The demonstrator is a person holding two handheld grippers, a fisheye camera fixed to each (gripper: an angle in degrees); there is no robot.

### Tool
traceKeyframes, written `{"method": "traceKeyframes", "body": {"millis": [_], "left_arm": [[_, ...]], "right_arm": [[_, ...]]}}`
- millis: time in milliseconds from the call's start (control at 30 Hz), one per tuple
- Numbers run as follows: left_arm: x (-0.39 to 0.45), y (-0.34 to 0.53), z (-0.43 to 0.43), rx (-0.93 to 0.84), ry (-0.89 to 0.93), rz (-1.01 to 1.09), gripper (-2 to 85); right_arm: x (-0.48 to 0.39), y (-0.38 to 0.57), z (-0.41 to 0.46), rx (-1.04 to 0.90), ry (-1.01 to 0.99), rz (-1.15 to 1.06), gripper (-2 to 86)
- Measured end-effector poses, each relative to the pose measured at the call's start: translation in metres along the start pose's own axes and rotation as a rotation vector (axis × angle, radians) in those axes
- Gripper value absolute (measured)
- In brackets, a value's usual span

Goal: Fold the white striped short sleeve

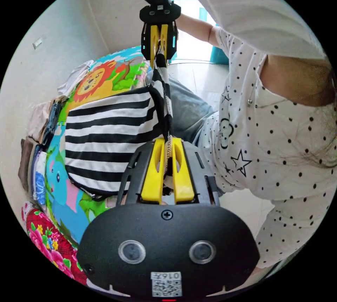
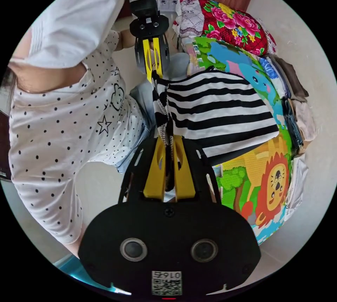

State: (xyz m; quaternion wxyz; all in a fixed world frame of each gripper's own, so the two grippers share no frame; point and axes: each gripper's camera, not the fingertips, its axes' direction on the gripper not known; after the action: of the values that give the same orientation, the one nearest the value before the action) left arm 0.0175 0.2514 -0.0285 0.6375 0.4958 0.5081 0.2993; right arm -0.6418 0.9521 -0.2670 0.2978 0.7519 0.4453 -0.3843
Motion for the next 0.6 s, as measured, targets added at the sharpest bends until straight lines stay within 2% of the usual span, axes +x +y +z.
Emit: {"method": "traceKeyframes", "body": {"millis": [100, 233, 433, 600], "left_arm": [[-0.054, 0.000, -0.025, -0.047, -0.120, -0.024, 1.6], [-0.139, -0.001, -0.042, -0.120, -0.178, -0.103, 1.5], [-0.299, 0.020, -0.010, -0.226, -0.149, -0.331, 1.8], [-0.399, 0.067, 0.050, -0.302, -0.001, -0.528, 2.7]], "right_arm": [[0.048, -0.016, -0.032, 0.011, 0.051, -0.004, 1.9], [0.142, -0.048, -0.067, -0.033, 0.189, 0.043, 1.2], [0.306, -0.098, -0.055, -0.174, 0.226, 0.197, 0.6], [0.417, -0.114, 0.003, -0.267, 0.125, 0.378, 1.0]]}}
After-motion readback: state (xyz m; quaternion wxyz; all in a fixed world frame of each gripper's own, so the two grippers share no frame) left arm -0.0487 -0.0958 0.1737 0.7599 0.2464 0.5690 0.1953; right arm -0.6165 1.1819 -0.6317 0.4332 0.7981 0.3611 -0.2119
